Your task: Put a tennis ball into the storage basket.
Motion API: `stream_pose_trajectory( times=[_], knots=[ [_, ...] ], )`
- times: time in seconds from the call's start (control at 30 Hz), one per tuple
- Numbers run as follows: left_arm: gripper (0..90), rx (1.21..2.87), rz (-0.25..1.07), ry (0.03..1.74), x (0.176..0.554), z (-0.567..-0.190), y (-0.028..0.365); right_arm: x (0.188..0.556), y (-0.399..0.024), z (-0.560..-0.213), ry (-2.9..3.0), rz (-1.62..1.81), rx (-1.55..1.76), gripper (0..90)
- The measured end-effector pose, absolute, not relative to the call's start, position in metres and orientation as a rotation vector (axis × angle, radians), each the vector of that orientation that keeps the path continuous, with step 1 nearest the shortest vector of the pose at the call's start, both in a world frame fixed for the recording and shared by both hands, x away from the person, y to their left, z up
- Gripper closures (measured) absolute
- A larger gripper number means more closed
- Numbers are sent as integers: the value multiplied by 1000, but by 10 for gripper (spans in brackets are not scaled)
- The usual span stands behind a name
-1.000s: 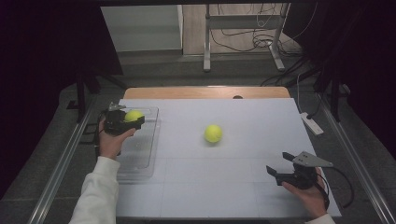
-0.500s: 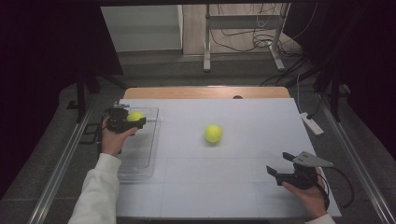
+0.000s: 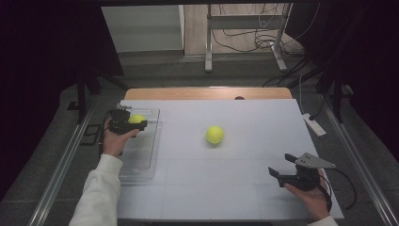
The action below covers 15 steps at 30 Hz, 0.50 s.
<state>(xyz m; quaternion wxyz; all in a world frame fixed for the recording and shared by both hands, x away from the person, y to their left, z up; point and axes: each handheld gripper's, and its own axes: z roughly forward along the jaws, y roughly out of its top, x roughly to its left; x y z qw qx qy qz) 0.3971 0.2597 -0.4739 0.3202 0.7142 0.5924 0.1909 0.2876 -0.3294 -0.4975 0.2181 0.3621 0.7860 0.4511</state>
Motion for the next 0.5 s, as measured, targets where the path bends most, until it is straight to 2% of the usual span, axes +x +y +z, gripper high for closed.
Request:
stream_pose_trajectory(
  times=[0.5],
  knots=[
    [267,1881,501,1597,401,-479,263,288,-329,-498,2177,1245,1004,146]
  ],
)
